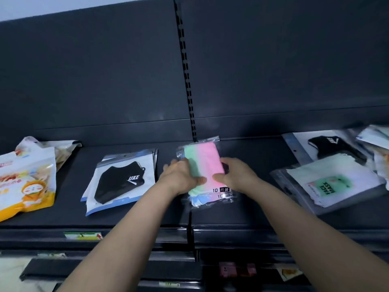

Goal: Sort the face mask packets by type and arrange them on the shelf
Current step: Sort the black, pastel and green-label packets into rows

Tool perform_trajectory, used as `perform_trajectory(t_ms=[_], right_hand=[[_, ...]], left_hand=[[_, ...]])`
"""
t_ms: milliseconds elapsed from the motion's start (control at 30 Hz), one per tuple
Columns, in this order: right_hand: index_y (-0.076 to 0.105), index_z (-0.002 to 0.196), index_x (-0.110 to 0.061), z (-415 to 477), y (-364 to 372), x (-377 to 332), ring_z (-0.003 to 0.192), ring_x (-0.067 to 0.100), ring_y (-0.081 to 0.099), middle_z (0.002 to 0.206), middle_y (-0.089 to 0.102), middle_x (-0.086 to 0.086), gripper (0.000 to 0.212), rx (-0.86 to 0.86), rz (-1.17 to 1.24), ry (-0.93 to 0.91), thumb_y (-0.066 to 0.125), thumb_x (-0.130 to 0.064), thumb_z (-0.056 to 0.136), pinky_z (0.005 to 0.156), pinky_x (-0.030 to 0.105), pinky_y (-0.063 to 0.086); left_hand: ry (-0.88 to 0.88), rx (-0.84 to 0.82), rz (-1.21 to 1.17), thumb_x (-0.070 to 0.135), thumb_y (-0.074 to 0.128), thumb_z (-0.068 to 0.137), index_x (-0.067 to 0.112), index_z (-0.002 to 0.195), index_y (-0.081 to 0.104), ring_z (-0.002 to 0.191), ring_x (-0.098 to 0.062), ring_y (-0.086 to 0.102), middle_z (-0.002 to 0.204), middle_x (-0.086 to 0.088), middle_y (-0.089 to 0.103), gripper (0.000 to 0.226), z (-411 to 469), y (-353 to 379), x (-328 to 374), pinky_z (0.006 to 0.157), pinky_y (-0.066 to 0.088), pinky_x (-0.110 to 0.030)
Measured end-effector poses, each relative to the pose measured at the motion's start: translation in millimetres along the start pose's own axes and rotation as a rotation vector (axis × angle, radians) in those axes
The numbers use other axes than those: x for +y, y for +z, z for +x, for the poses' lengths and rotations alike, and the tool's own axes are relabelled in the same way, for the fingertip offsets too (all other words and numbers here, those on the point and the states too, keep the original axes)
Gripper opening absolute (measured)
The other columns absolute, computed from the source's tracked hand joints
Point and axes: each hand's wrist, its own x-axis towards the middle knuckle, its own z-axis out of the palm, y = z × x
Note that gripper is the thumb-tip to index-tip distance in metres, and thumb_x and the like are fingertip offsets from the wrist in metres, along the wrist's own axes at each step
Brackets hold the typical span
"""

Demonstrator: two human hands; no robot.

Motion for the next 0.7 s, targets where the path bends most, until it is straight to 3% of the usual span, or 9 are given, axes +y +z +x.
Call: perform_trajectory(t_ms=[100, 200, 300, 467, 567, 600, 667, 700], right_hand=[[0.042, 0.141, -0.017, -7, -8, 11, 0.132, 0.021, 0.041, 0.146, 0.041, 0.006, 0.057, 0.140, -0.069, -0.005, 0.059, -0.032, 0.089, 0.108, 0.030, 0.035], [0.049, 0.136, -0.024, -22, -28, 34, 0.127, 0.020, 0.045, 0.140, 0.048, 0.002, 0.045, 0.274, -0.188, -0.003, 0.055, -0.031, 0.092, 0.102, 0.035, 0.042], [0.054, 0.130, -0.028, -43, -51, 67, 0.122, 0.020, 0.049, 0.135, 0.052, -0.002, 0.037, 0.334, -0.312, 0.075, 0.051, -0.029, 0.093, 0.094, 0.034, 0.045], [0.053, 0.131, -0.028, -67, -85, 132, 0.132, 0.021, 0.038, 0.140, 0.047, -0.002, 0.038, 0.240, -0.471, 0.158, 0.045, -0.037, 0.095, 0.098, 0.039, 0.038], [0.058, 0.119, -0.027, -86, -105, 171, 0.122, 0.021, 0.047, 0.127, 0.056, -0.002, 0.034, 0.187, -0.529, 0.184, 0.042, -0.043, 0.094, 0.087, 0.037, 0.040], [0.061, 0.114, -0.027, -93, -115, 184, 0.115, 0.021, 0.052, 0.122, 0.059, -0.003, 0.032, 0.198, -0.541, 0.198, 0.042, -0.042, 0.094, 0.082, 0.035, 0.041], [0.064, 0.110, -0.028, -100, -136, 205, 0.105, 0.022, 0.059, 0.116, 0.064, -0.002, 0.028, 0.225, -0.556, 0.218, 0.043, -0.038, 0.094, 0.075, 0.032, 0.044], [0.065, 0.110, -0.029, -101, -146, 213, 0.104, 0.022, 0.060, 0.115, 0.065, -0.002, 0.027, 0.246, -0.558, 0.207, 0.045, -0.035, 0.093, 0.074, 0.031, 0.045]], left_hand=[[0.102, 0.136, -0.039, 0.054, 0.063, 0.084, 0.021, 0.143, 0.041, 0.136, -0.027, 0.036, 0.148, -0.006, 0.042, 0.071, 4, -10, 17, 0.108, 0.035, -0.033], [0.226, 0.091, -0.128, 0.042, 0.063, 0.089, 0.025, 0.133, 0.054, 0.125, -0.023, 0.051, 0.135, -0.001, 0.056, 0.049, 7, -7, 44, 0.099, 0.041, -0.028], [0.320, 0.041, -0.128, 0.039, 0.064, 0.088, 0.023, 0.129, 0.059, 0.117, -0.020, 0.058, 0.128, 0.001, 0.063, 0.044, 6, 11, 79, 0.098, 0.045, -0.028], [0.339, -0.039, -0.267, 0.034, 0.064, 0.089, 0.013, 0.132, 0.057, 0.120, -0.021, 0.058, 0.131, -0.004, 0.061, 0.048, 15, 48, 149, 0.099, 0.041, -0.024], [0.247, -0.081, -0.386, 0.029, 0.063, 0.090, 0.009, 0.134, 0.055, 0.121, -0.024, 0.057, 0.134, -0.007, 0.059, 0.049, 20, 69, 195, 0.097, 0.043, -0.026], [0.208, -0.086, -0.435, 0.026, 0.063, 0.090, 0.009, 0.126, 0.060, 0.117, -0.026, 0.059, 0.127, -0.007, 0.062, 0.040, 21, 76, 212, 0.094, 0.046, -0.027], [0.128, -0.071, -0.543, 0.019, 0.064, 0.087, 0.015, 0.088, 0.062, 0.100, -0.030, 0.066, 0.096, -0.005, 0.065, 0.005, 30, 89, 237, 0.087, 0.055, -0.035], [0.086, -0.071, -0.593, 0.017, 0.065, 0.084, 0.016, 0.076, 0.055, 0.088, -0.029, 0.067, 0.084, -0.005, 0.062, 0.012, 36, 96, 248, 0.083, 0.058, -0.040]])
